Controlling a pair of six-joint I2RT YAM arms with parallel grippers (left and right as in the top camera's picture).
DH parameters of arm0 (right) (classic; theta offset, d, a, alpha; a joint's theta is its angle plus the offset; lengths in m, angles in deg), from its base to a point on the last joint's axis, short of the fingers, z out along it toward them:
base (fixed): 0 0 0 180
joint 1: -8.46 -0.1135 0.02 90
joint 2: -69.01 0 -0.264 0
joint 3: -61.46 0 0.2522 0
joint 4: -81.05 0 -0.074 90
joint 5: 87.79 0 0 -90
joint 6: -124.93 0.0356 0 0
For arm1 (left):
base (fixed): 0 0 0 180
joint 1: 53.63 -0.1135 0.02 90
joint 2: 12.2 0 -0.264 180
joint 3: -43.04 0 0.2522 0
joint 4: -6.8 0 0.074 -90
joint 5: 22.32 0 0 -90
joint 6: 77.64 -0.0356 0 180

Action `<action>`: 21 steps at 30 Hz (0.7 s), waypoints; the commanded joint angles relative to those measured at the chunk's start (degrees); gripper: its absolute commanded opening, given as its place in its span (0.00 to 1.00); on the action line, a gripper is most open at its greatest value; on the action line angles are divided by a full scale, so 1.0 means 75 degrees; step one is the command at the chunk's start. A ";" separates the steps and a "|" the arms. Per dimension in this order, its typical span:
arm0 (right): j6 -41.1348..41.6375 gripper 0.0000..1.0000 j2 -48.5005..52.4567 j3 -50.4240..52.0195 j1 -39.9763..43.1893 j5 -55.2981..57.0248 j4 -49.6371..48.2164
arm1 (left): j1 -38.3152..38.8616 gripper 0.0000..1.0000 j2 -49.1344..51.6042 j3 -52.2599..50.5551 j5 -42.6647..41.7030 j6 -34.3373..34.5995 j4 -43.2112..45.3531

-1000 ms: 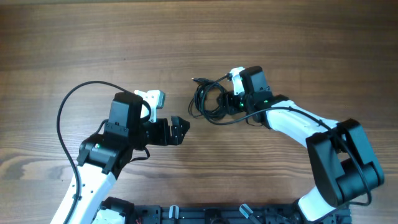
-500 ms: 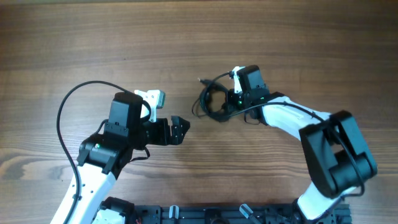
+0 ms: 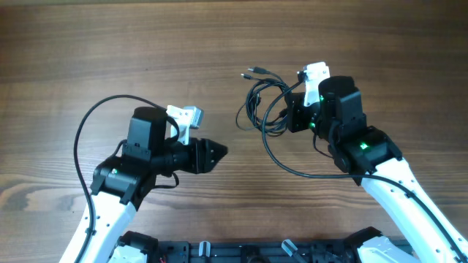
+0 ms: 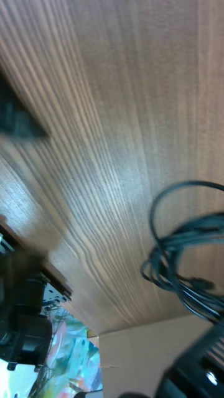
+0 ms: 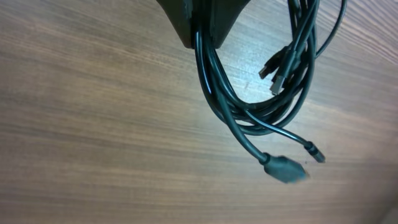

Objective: Untangle cables
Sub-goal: 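Grasp a cable end from the held bundle with the left gripper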

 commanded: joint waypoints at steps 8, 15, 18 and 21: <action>0.0860 0.04 -0.0149 -0.0111 -0.0026 -0.2521 -0.0679 | 0.0029 0.96 0.0866 0.0149 0.0172 0.2975 0.1067; 0.0860 0.05 -0.0149 -0.0111 -0.0023 -0.2483 -0.0670 | 0.0035 0.37 0.1271 0.0149 0.0157 0.3174 0.1064; 0.0868 0.05 -0.0149 -0.0111 -0.0023 -0.2460 -0.0667 | 0.0035 0.04 0.1271 0.0149 -0.0009 0.3174 0.1093; 0.0863 0.05 -0.0149 -0.0111 -0.0023 -0.2256 -0.0533 | 0.0032 0.04 0.1271 0.0149 -0.0245 0.3133 0.1090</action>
